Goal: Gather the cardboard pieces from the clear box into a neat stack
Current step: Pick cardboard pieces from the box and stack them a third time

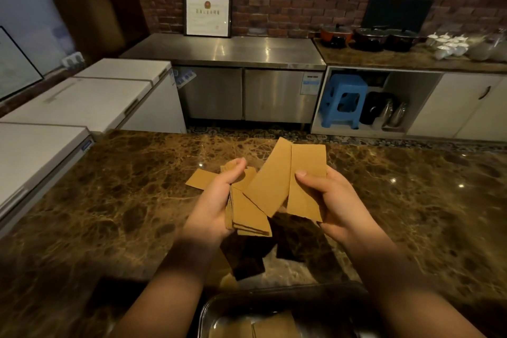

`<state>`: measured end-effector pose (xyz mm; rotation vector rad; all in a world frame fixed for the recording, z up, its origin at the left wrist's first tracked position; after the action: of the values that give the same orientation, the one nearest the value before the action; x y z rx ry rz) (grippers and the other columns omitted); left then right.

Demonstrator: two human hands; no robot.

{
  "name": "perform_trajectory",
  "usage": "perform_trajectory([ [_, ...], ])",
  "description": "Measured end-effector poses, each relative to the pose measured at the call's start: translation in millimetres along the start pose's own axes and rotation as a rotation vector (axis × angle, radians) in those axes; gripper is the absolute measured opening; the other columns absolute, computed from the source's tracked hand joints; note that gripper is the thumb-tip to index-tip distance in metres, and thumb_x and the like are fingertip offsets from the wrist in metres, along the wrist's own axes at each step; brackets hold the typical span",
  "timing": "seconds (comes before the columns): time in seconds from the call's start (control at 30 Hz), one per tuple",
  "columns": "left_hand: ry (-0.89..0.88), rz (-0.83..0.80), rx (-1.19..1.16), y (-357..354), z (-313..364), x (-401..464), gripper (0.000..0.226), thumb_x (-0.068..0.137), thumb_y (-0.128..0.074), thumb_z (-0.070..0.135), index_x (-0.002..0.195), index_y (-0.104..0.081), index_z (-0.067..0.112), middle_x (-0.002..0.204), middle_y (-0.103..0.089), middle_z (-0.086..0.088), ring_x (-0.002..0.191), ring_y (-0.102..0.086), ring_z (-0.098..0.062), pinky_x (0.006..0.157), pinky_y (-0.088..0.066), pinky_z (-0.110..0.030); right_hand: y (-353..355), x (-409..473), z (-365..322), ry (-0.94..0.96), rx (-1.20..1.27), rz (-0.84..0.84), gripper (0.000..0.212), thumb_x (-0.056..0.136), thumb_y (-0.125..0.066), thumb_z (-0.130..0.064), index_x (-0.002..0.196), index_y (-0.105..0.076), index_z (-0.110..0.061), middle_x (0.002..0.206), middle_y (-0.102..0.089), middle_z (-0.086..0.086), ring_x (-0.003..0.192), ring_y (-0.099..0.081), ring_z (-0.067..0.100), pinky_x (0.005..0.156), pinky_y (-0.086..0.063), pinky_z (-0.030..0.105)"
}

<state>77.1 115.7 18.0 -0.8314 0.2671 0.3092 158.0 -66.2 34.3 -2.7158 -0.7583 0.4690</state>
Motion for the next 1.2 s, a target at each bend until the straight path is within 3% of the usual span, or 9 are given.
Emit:
perform_trajectory([
  [0.13, 0.100, -0.010, 0.016, 3.6, -2.2, 2.9, 0.045, 0.084, -0.067, 0.050, 0.121, -0.068, 0.024, 0.092, -0.075, -0.021, 0.073, -0.071, -0.033, 0.057, -0.058, -0.043, -2.7, -15.6, -7.1, 0.467, -0.246, -0.023, 0.029, 0.077, -0.078, -0.020, 0.095, -0.071, -0.042, 0.105, -0.077, -0.008, 0.098, -0.073, 0.014, 0.078, -0.063, 0.038],
  [0.23, 0.139, -0.054, -0.008, 7.1, -4.7, 4.5, 0.043, 0.080, -0.071, 0.051, 0.101, -0.080, 0.015, 0.098, -0.075, -0.020, 0.080, -0.074, -0.035, 0.065, -0.061, -0.047, -3.4, -25.1, -3.7, 0.871, -0.634, -0.238, 0.044, 0.077, -0.077, 0.012, 0.093, -0.069, -0.028, 0.110, -0.077, -0.005, 0.111, -0.070, 0.017, 0.092, -0.058, 0.037],
  [0.37, -0.007, -0.066, -0.008, 10.6, -4.3, 3.3, 0.056, 0.073, -0.067, 0.067, 0.108, -0.076, 0.024, 0.110, -0.075, -0.015, 0.096, -0.073, -0.036, 0.073, -0.059, -0.053, -3.5, -19.9, 9.6, 0.992, -1.064, -0.391, 0.038, 0.071, -0.076, 0.019, 0.096, -0.071, -0.010, 0.125, -0.070, -0.002, 0.128, -0.057, 0.013, 0.104, -0.049, 0.034],
  [0.53, -0.101, -0.192, 0.044, 1.8, -1.2, -4.2, 0.044, 0.080, -0.067, 0.008, 0.120, -0.068, 0.027, 0.106, -0.075, -0.021, 0.092, -0.074, -0.037, 0.067, -0.061, -0.048, 0.2, -17.8, 10.8, 1.120, -1.216, -0.429, 0.033, 0.082, -0.076, 0.000, 0.111, -0.070, -0.015, 0.134, -0.063, -0.001, 0.132, -0.052, 0.015, 0.105, -0.047, 0.035],
  [0.63, -0.180, -0.268, -0.112, -1.5, 2.1, -5.0, 0.054, 0.078, -0.056, -0.001, 0.127, -0.058, 0.022, 0.115, -0.070, -0.026, 0.100, -0.071, -0.041, 0.077, -0.060, -0.054, 2.6, -17.8, 9.1, 0.999, -1.098, -0.312, 0.048, 0.081, -0.074, 0.002, 0.119, -0.070, -0.027, 0.120, -0.061, -0.007, 0.116, -0.059, 0.011, 0.095, -0.048, 0.023],
  [0.73, -0.239, -0.175, -0.252, 4.8, 6.7, -3.2, 0.049, 0.083, -0.058, 0.007, 0.129, -0.058, 0.023, 0.111, -0.072, -0.025, 0.093, -0.073, -0.037, 0.073, -0.060, -0.052, -5.6, -16.5, 5.3, 0.486, -0.424, -0.109, 0.027, 0.092, -0.068, -0.025, 0.110, -0.067, -0.045, 0.105, -0.074, -0.007, 0.094, -0.073, 0.017, 0.076, -0.059, 0.026],
  [0.87, -0.118, -0.044, -0.282, 8.1, -4.0, -1.8, 0.043, 0.080, -0.074, 0.037, 0.120, -0.067, 0.024, 0.098, -0.070, -0.018, 0.080, -0.070, -0.030, 0.070, -0.059, -0.050, -7.4, 2.2, 15.3, 0.028, 0.035, 0.068, 0.022, 0.102, -0.051, -0.017, 0.119, -0.063, -0.023, 0.111, -0.072, 0.020, 0.089, -0.074, 0.034, 0.074, -0.063, 0.048],
  [1.07, 0.018, -0.033, -0.314, 14.8, -11.1, 0.4, 0.046, 0.085, -0.068, 0.052, 0.120, -0.056, 0.024, 0.108, -0.068, -0.020, 0.082, -0.069, -0.030, 0.067, -0.058, -0.041, -10.4, 6.3, 14.9, 0.044, 0.039, 0.090, 0.026, 0.099, -0.056, -0.007, 0.118, -0.064, -0.023, 0.104, -0.077, 0.001, 0.093, -0.074, 0.016, 0.068, -0.061, 0.031],
  [1.2, 0.040, -0.058, -0.238, 19.6, -9.1, 3.1, 0.049, 0.085, -0.068, 0.052, 0.122, -0.055, 0.023, 0.099, -0.069, -0.018, 0.074, -0.068, -0.028, 0.063, -0.057, -0.040, -6.6, 0.6, 6.3, 0.412, -0.173, -0.055, 0.040, 0.083, -0.065, 0.015, 0.081, -0.070, -0.025, 0.094, -0.079, 0.000, 0.091, -0.074, 0.010, 0.070, -0.058, 0.021],
])
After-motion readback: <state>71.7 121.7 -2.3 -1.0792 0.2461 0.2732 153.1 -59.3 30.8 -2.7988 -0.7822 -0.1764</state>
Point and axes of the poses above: each hand's wrist, its own x-axis towards the middle knuckle, its own y-axis out of the back of the hand, z = x × y, the point moved 2 cm from there along x, towards the middle knuckle
